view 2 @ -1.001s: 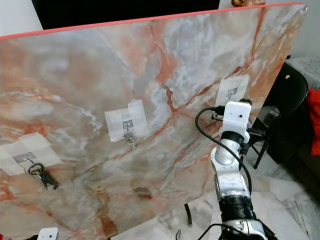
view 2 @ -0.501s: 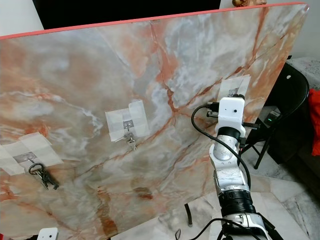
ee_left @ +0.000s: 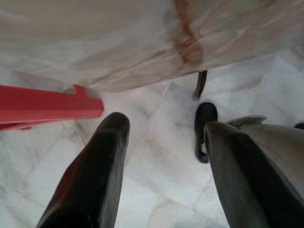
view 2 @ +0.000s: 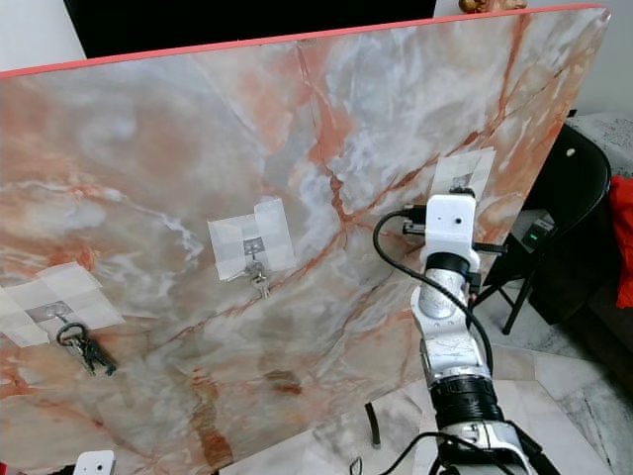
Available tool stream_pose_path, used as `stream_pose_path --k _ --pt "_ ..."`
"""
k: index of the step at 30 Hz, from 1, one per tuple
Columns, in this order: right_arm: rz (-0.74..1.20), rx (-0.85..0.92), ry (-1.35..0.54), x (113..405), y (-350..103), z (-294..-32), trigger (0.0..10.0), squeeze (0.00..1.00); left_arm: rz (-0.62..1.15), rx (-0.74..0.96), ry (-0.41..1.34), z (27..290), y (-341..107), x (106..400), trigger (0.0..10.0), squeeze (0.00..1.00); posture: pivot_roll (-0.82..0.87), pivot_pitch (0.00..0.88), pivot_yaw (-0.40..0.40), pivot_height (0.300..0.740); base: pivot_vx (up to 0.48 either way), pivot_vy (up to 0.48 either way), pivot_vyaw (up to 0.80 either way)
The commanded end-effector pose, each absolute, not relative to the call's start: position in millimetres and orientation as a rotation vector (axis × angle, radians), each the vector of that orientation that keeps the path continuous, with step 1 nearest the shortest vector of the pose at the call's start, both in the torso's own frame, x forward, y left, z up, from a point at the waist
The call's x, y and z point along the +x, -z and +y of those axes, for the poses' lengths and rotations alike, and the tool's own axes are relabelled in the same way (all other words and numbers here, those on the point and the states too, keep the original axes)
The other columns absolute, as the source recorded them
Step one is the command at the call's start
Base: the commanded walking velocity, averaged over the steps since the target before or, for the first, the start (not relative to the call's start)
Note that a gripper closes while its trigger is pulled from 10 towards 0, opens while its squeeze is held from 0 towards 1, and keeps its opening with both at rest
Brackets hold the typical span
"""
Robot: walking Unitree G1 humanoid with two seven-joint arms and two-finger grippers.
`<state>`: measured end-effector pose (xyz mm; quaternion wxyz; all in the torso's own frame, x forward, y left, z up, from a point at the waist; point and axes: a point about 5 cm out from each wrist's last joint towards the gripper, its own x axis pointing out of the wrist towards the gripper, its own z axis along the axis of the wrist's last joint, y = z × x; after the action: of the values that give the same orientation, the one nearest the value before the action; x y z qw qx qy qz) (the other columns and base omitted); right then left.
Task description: Hang keys on a hook
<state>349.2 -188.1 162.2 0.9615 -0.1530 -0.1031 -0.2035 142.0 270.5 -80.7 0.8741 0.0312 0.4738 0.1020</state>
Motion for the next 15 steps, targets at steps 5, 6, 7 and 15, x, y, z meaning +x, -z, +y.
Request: stream_pose_path --k 5,6,7,15 --pt "-0.194 -0.314 0.390 353.9 -164.6 -186.8 10.0 0.00 1.009 0.061 -0.219 270.2 82.6 138.0 10.0 0.00 0.03 0.000 -0.013 0.740 0.000 0.000 0.00" --pt "-0.192 -0.315 0.389 354.0 -164.4 -186.7 10.0 0.00 1.009 0.061 -0.219 270.2 82.6 138.0 10.0 0.00 0.03 0.000 -0.013 0.740 0.000 0.000 0.00" --pt "-0.192 -0.315 0.389 354.0 -164.4 -186.7 10.0 0.00 1.009 0.061 -0.219 270.2 82.6 138.0 10.0 0.00 0.03 0.000 -0.013 0.740 0.000 0.000 0.00" --pt "-0.169 -0.325 0.372 355.0 -161.3 -186.1 10.0 0.00 1.008 0.062 -0.218 270.2 82.5 138.2 10.0 0.00 0.03 0.000 -0.013 0.740 0.000 0.000 0.00"
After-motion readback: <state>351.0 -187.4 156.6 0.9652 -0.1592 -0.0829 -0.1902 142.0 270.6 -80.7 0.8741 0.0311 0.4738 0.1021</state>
